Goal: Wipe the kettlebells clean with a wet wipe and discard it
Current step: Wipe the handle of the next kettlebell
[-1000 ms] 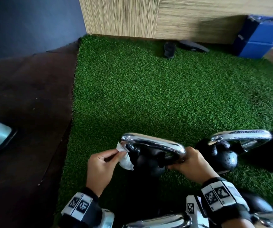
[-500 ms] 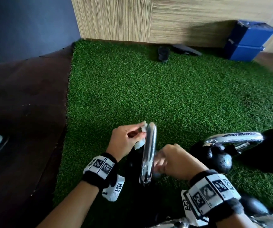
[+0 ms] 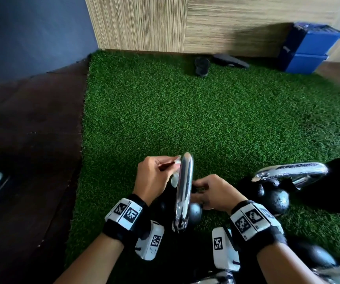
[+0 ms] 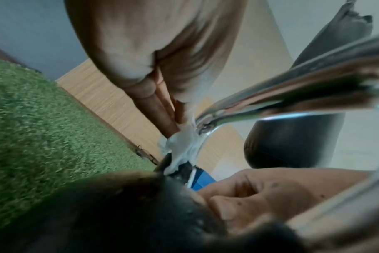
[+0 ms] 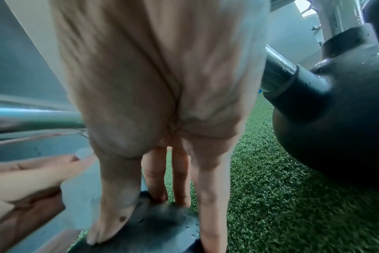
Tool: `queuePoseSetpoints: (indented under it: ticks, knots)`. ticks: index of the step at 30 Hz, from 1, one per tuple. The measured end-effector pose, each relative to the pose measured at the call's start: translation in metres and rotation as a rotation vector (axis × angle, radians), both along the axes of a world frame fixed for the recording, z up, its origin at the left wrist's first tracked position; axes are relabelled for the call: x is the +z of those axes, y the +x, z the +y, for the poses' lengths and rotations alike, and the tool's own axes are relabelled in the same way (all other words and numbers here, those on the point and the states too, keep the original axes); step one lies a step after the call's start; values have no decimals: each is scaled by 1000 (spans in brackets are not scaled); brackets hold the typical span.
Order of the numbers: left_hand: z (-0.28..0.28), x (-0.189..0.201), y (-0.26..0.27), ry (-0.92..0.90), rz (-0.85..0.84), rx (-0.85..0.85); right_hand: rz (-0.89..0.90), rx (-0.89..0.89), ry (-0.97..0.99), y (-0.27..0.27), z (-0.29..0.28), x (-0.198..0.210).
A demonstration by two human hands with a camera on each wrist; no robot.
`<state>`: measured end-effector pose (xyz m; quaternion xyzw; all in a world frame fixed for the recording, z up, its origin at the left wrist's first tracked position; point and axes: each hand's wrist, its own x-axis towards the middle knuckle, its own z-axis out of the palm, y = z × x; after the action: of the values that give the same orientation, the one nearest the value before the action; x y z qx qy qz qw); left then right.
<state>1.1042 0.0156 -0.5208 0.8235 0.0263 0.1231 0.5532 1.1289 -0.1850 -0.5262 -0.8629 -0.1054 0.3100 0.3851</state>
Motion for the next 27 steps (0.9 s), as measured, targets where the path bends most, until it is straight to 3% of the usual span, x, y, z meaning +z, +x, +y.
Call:
queuePoseSetpoints:
  ticks: [2, 6, 9, 15, 19, 23, 27]
  knots:
    - [2, 0, 3, -42, 34, -35, 26, -3, 33, 0, -1, -1]
    - [3, 5, 2, -299, -10, -111, 51, -24, 75, 0, -2, -4]
    - [10, 3, -12, -326, -41, -202, 70, -49, 124, 0, -3, -8]
    - [13, 10, -13, -504, 114, -232, 78, 44, 176, -2, -8, -5]
    - [19, 13, -38, -473, 158, -405, 115, 90, 252, -5, -14, -3]
    - [18, 15, -59, -502, 164, -304, 125, 100, 289, -3, -10, -3]
    - [21, 13, -86, -456, 211, -376, 172, 57, 333, -3, -10, -6]
